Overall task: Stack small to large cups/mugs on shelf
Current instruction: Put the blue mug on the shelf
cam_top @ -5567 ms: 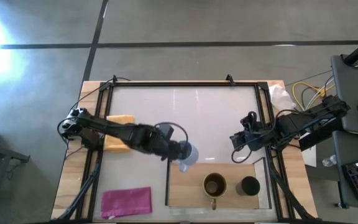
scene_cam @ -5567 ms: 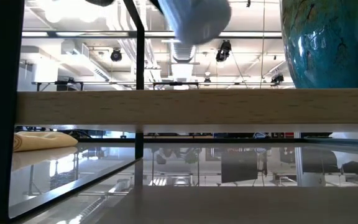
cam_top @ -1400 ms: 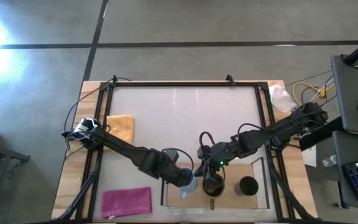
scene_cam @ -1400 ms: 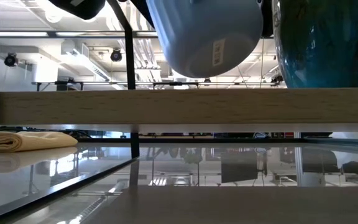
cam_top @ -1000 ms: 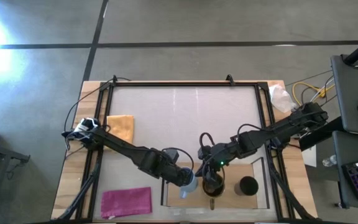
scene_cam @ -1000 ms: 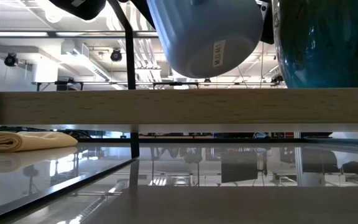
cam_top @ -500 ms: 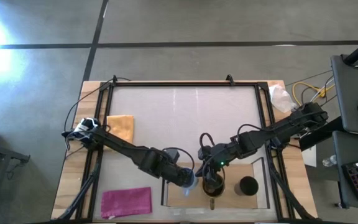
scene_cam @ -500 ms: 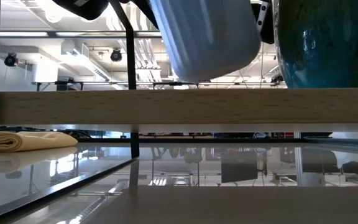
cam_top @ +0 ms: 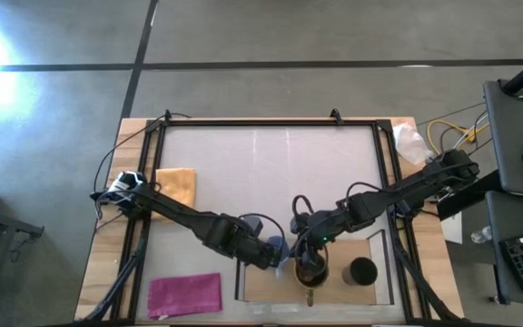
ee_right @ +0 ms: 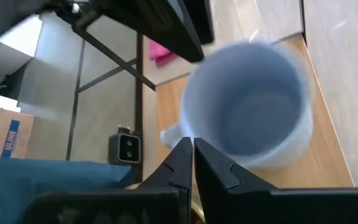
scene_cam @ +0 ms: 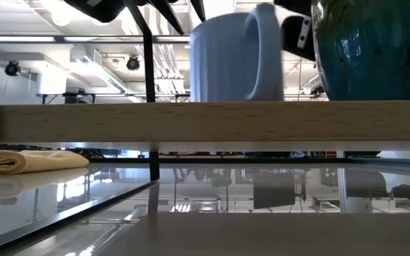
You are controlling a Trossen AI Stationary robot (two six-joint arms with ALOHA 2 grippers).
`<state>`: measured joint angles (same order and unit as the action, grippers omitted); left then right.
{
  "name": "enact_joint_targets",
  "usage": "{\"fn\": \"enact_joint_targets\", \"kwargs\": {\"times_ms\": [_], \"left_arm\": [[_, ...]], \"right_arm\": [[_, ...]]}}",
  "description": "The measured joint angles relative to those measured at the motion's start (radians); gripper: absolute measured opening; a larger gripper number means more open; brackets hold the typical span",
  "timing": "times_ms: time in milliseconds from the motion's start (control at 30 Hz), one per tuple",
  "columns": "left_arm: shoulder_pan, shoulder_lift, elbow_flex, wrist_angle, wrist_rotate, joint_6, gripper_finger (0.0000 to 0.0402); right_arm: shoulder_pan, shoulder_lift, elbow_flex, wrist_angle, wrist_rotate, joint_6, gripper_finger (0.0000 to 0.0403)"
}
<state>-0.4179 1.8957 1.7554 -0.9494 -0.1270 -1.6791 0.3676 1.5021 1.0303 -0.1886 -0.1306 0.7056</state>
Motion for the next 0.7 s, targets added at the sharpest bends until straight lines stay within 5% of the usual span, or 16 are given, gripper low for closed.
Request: {"fn": "enact_joint_targets", "kwargs": {"times_ms": [433,700], "left_arm": [[0.002,0.000,0.015,-0.005,0.001,-0.012,0.0084],[0.006,-0.010,0.074,-0.018,-0.097,0.008,0.0084]], "right_arm": [[-0.008,-0.037,-0.012,0.072,0.003,-0.015,0.0009],[-0.120,-0.052,-0.015,-0.003,-0.006,0.014,0.0009]]}}
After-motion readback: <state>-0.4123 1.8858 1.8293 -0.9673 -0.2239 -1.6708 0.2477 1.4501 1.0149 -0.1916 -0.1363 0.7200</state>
